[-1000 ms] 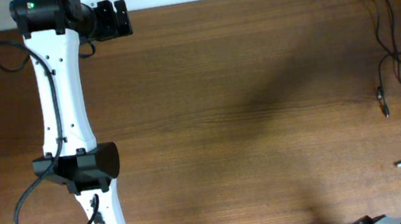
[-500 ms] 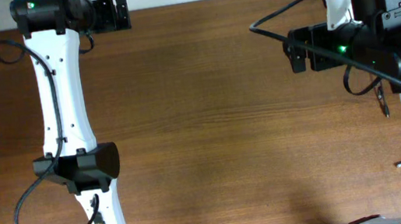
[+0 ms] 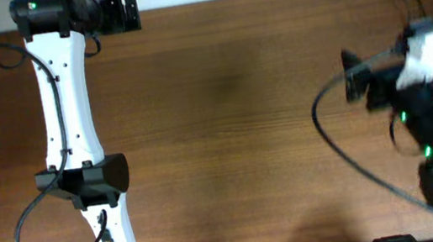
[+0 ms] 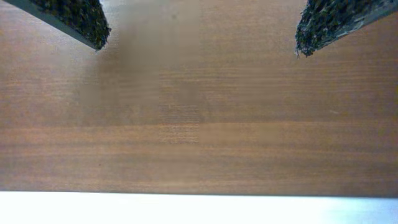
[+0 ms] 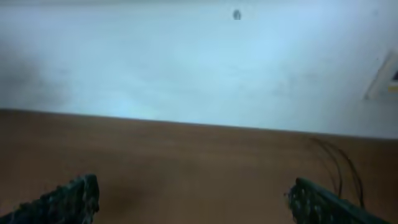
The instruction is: Untangle cables
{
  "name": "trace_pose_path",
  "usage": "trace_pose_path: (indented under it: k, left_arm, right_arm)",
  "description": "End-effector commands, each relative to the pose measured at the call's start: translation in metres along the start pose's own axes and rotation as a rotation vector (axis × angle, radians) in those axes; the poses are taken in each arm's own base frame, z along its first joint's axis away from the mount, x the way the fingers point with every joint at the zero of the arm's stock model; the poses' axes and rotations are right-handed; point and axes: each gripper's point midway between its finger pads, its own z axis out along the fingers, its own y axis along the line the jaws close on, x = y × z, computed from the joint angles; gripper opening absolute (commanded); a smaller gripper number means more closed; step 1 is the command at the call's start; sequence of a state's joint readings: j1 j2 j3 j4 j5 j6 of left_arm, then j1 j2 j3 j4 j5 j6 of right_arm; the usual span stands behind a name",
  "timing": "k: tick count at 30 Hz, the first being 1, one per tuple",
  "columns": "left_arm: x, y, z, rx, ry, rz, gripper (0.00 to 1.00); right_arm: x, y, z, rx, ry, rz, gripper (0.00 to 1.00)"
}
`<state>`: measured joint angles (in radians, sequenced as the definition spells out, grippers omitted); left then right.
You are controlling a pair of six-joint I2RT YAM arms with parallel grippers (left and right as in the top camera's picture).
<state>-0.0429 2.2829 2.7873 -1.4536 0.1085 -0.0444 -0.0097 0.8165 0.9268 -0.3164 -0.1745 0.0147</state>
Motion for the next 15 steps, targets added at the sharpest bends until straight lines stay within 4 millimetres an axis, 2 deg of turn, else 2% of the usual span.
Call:
trace_pose_path:
  k: [1,4,7,9,12,15]
  left_arm:
    - [-0.004,-0.003,-0.011,0.009,-0.025,0.018,0.99]
    - [-0.004,-0.003,-0.011,0.009,-0.025,0.018,0.99]
    - [-0.004,-0.003,-0.011,0.009,-0.025,0.018,0.99]
    - [-0.004,-0.003,-0.011,0.009,-0.025,0.018,0.99]
    - [-0.004,-0.003,-0.011,0.009,-0.025,0.018,0.99]
    - [-0.004,-0.003,-0.011,0.009,-0.025,0.018,0.99]
  right_arm:
    - [0.028,0.0,-0.026,0.007,-0.166,-0.035,0.99]
    - [0.078,0.004,-0.051,0.005,-0.329,-0.067,0.99]
    - [0.101,0.006,-0.058,0.004,-0.373,-0.076,0.99]
    - [0.129,0.009,-0.051,-0.022,-0.35,-0.076,0.99]
    - [0.193,0.012,-0.032,-0.067,-0.143,-0.006,0.99]
    - [0.193,0.011,-0.032,-0.065,-0.144,0.006,0.99]
